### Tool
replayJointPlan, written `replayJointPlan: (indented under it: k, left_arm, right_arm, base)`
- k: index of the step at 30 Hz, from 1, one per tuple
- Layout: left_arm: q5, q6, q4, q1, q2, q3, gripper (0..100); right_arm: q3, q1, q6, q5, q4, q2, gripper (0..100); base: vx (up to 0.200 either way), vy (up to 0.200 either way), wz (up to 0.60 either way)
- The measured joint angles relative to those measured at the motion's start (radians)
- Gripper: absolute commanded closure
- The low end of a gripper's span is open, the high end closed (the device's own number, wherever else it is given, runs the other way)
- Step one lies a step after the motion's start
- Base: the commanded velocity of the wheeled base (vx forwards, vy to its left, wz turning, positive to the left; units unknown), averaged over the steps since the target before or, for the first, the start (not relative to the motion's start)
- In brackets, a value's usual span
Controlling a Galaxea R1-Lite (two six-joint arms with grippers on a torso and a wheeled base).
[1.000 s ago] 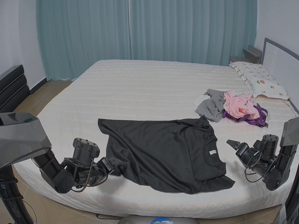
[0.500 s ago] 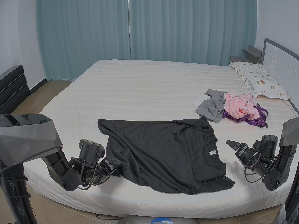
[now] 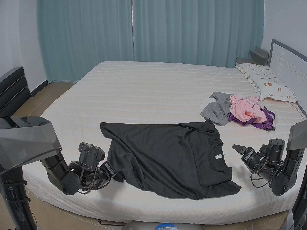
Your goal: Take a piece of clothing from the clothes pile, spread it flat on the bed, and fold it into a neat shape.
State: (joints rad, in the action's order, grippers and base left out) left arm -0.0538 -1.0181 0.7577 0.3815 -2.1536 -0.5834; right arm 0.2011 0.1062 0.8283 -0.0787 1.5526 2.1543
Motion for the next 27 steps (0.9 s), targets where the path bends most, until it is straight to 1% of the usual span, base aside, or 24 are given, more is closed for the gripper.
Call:
replayJointPlan:
  k: [3, 8, 15, 20, 24, 27]
  left_arm:
    - [-0.003, 0.024, -0.016, -0.002, 0.025, 0.009, 100]
    - [-0.011, 0.072, -0.093, -0.01, 0.079, 0.019, 100]
    - [-0.013, 0.14, -0.188, -0.04, 0.154, 0.02, 100]
    - [-0.014, 0.176, -0.225, -0.055, 0.179, 0.02, 100]
    - [-0.014, 0.231, -0.269, -0.088, 0.207, 0.019, 100]
    - [-0.015, 0.278, -0.33, -0.113, 0.231, 0.019, 100]
  right_arm:
    - [0.0, -0.001, 0.0, 0.0, 0.0, 0.0, 0]
    - [0.0, -0.001, 0.0, 0.001, 0.0, -0.001, 0]
    - [0.0, -0.004, 0.0, 0.001, 0.0, 0.0, 0]
    - [0.0, -0.005, 0.0, 0.001, 0.0, 0.001, 0]
    - [0.001, -0.007, 0.0, 0.001, 0.0, 0.002, 0]
    - [0.002, -0.008, 0.0, 0.001, 0.0, 0.003, 0]
  base:
    - [0.0, 0.0, 0.0]
    - [0.0, 0.0, 0.0]
    - [0.0, 0.0, 0.0]
    - [0.0, 0.0, 0.0]
    - [0.0, 0.0, 0.0]
    - [0.0, 0.0, 0.0]
